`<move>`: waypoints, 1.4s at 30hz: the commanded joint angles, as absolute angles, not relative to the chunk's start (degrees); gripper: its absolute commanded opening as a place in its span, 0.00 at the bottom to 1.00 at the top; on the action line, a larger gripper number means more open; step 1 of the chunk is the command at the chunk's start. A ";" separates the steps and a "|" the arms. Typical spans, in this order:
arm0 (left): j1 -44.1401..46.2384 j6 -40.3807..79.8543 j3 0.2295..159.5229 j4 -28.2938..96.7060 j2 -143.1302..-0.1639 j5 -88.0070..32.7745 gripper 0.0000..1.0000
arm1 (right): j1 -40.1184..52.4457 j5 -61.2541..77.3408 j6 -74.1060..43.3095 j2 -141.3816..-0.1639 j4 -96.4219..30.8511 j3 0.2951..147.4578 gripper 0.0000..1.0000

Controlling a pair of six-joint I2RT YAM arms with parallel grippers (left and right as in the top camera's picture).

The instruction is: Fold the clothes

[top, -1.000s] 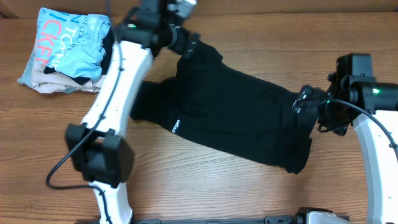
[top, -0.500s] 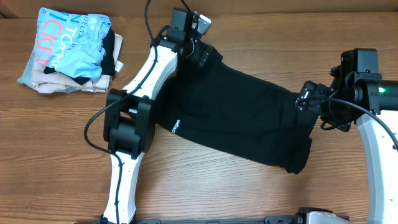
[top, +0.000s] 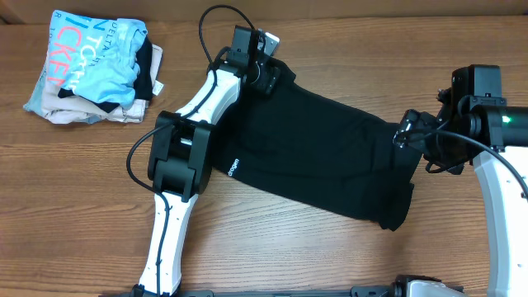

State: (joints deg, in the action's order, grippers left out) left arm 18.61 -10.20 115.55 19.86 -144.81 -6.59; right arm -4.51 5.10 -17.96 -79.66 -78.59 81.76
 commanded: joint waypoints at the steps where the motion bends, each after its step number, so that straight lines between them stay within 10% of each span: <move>1: 18.41 -9.78 116.20 19.20 -146.87 -5.98 0.51 | -4.91 4.56 -17.56 -78.96 -78.13 82.94 0.88; 9: 16.73 -0.56 116.22 18.98 -146.74 -1.19 0.04 | -4.91 4.58 -17.58 -80.09 -77.10 82.91 0.88; 42: 15.99 0.25 122.10 45.67 -134.32 8.73 0.04 | -4.89 -1.08 -10.48 -120.86 -25.78 82.85 0.67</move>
